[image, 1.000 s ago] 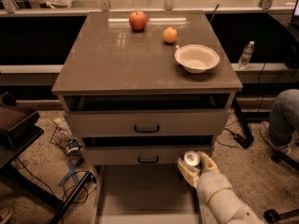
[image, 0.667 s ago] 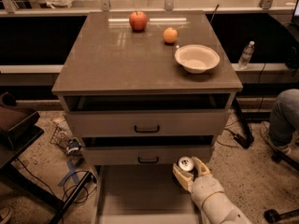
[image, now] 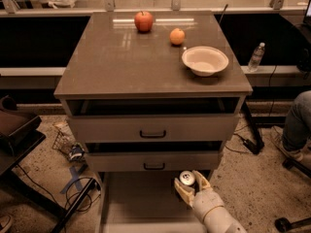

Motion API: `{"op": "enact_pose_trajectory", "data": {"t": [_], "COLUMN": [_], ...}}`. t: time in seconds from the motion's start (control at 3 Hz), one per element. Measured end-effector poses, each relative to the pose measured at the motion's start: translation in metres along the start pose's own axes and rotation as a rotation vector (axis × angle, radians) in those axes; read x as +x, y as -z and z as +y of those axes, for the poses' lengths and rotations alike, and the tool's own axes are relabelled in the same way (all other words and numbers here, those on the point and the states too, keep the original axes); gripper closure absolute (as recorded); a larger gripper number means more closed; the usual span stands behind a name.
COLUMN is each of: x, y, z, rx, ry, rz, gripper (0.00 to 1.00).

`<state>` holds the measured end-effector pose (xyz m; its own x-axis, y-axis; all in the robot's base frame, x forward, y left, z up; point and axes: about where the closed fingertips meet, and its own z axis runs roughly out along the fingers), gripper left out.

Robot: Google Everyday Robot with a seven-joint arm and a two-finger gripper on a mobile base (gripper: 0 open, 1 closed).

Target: Place pepsi can into bottom drawer

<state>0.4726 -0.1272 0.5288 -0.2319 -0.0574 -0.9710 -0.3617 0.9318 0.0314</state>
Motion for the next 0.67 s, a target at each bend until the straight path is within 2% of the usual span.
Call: {"op": "enact_pose_trajectory", "data": {"t": [0.33, 0.67], "x": [0.01, 0.046], "y": [-0.006, -0.018], "z": [0.001, 0.001], "rx": [-0.003, -0.03], "ry": [0.0, -0.017], "rz": [0.015, 0.047], "gripper": [1.0, 1.0]}}
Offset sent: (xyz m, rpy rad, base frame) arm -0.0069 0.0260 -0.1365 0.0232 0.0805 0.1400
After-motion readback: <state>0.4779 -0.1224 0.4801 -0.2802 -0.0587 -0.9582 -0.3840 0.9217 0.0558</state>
